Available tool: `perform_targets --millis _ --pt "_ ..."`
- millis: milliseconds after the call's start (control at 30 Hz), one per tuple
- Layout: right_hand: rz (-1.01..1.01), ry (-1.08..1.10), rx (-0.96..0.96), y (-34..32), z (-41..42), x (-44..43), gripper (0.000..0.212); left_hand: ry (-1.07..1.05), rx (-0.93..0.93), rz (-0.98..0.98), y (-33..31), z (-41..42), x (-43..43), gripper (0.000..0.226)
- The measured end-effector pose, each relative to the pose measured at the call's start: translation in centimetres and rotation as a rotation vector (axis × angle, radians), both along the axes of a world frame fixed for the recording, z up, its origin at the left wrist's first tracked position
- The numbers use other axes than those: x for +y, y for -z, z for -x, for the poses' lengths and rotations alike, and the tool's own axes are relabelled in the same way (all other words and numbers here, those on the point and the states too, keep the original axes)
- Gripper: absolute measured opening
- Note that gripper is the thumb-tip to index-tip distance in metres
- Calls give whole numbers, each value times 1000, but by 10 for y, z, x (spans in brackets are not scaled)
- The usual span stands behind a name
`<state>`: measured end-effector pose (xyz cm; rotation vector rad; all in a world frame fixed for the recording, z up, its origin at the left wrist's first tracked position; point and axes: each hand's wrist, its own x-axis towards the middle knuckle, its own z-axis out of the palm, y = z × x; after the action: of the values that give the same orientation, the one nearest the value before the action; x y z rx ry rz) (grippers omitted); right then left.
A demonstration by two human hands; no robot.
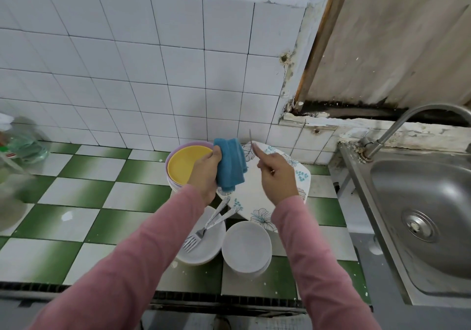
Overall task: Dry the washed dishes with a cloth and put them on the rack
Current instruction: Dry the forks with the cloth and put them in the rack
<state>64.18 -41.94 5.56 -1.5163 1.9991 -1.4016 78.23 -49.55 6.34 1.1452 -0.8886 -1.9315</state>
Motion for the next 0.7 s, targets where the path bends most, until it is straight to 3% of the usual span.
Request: perform_targets --millis 133,200,333,433,567,700 --pt "-160 -26 257 12 -23 -7 71 4 -18 -3 -10 9 2 32" --pt "-96 11 384 21 -28 -6 85 -16 -42 -16 -12 7 -3 32" --pt "-156 37 405 30 -19 2 79 -39 -61 46 -21 1 -10 33" --pt "-212 25 268 24 -12 13 59 -56 -16 28 -22 -3 -13 36" --pt "-168 174 -189 7 -6 26 29 -28 -49 -36 -15 -3 -12 35" --pt "-97 264 -357 -6 -2 36 21 59 -113 -87 -11 5 -4 29"
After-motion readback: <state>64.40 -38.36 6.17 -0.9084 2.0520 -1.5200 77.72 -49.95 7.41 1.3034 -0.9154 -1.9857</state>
